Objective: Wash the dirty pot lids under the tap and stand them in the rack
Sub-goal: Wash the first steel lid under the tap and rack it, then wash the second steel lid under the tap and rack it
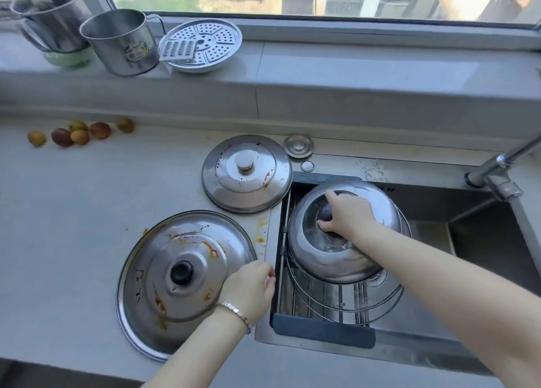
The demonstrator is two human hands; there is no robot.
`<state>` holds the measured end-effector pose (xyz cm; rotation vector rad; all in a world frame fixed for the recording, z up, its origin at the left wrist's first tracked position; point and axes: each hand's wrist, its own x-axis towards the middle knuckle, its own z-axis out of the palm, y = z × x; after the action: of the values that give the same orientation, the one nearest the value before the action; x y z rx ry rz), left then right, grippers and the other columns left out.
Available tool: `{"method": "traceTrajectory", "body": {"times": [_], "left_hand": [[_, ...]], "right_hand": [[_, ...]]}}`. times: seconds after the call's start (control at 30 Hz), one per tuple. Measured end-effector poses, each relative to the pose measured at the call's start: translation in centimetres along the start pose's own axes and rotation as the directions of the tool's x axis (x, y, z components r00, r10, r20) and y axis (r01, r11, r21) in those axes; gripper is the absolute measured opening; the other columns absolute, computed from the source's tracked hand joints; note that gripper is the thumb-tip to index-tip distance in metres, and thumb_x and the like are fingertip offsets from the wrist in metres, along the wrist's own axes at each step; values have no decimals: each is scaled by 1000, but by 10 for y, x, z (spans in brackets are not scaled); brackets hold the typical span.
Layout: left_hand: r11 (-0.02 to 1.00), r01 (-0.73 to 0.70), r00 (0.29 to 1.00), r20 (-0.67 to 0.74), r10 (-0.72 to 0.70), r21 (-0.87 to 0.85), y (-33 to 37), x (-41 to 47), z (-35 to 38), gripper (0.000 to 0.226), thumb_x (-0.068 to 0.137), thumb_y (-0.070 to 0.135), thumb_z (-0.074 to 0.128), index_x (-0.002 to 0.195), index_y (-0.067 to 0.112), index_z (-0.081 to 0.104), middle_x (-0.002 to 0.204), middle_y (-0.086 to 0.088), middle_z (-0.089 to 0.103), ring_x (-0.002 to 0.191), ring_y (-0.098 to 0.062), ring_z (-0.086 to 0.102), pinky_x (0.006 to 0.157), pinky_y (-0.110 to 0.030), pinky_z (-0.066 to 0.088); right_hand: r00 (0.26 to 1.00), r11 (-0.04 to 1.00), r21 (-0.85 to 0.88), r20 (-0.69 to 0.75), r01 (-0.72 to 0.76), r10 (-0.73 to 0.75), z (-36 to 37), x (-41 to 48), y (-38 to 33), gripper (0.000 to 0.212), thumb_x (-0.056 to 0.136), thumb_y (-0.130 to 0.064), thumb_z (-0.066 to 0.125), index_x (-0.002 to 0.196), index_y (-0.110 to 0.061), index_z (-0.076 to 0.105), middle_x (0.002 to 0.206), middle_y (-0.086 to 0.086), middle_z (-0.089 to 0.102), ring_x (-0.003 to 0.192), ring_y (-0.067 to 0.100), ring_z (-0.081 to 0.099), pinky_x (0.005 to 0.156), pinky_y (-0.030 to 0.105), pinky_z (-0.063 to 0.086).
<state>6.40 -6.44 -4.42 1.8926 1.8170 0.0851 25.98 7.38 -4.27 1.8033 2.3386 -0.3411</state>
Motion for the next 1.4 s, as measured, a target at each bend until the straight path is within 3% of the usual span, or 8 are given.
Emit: {"method": "traceTrajectory", "body": {"times": [0.27,0.37,0.5,0.6,0.87,1.13,1.23,1.4], "left_hand": [[997,23,999,-26,-21,80,-10,1,-3,16,90,21,48,99,14,59,100,0,61,95,-21,59,71,-29,42],[959,103,992,-96,-80,266,-38,5,-17,25,55,14,79,74,9,63,71,-9,61,62,-31,61,47,-29,44],[783,437,891,-94,-444,442,-67,10,-32,35,87,34,51,120,21,49,124,-10,47,114,-29,47,82,-36,45],[748,504,826,14,-564,433,-82,13,-32,39,95,30,37,133,23,36,136,-10,33,125,-30,35,91,-36,41],[797,501,806,153,-572,336,-99,7,-40,39,86,25,51,124,21,42,126,-18,37,108,-36,52,85,-37,47],[928,355,927,-166,-335,111,-27,-14,-84,26,77,29,59,100,15,57,98,-10,48,95,-32,53,74,-31,42],[973,230,946,-240,-219,20,29,-17,-105,26,78,32,59,100,18,57,90,-3,44,95,-31,55,74,-30,41],[997,-17,955,-297,-4,-69,127,-12,-107,30,77,38,54,99,17,57,91,-4,51,95,-26,53,75,-28,41]], "right_hand": [[993,993,74,83,-91,84,-10,-16,2,56,86,-45,56,127,-15,35,103,7,63,95,27,61,63,29,37],[995,989,116,60,-89,83,-20,-27,-4,48,91,-39,48,129,-15,34,95,6,63,92,27,60,61,29,37],[991,981,195,129,-11,-15,-24,-47,-15,41,92,-38,46,129,-21,41,102,1,63,89,21,55,66,27,37],[984,971,237,169,17,-58,-20,-59,-19,36,92,-38,46,125,-22,46,97,-1,61,89,19,55,69,27,38],[974,947,320,223,-27,-48,-12,-87,-14,30,92,-37,46,117,-22,54,85,-10,56,83,16,54,75,30,46],[987,841,535,159,-81,-6,-29,-107,-11,37,92,-44,47,117,-19,58,100,-6,63,89,9,56,80,25,45],[972,653,727,224,-212,65,-44,-108,-1,50,92,-51,41,123,-14,56,111,0,64,99,15,61,90,32,49],[913,-69,925,381,-375,148,-97,-131,57,34,95,-36,44,90,-11,66,65,1,68,56,14,64,56,24,51]]}}
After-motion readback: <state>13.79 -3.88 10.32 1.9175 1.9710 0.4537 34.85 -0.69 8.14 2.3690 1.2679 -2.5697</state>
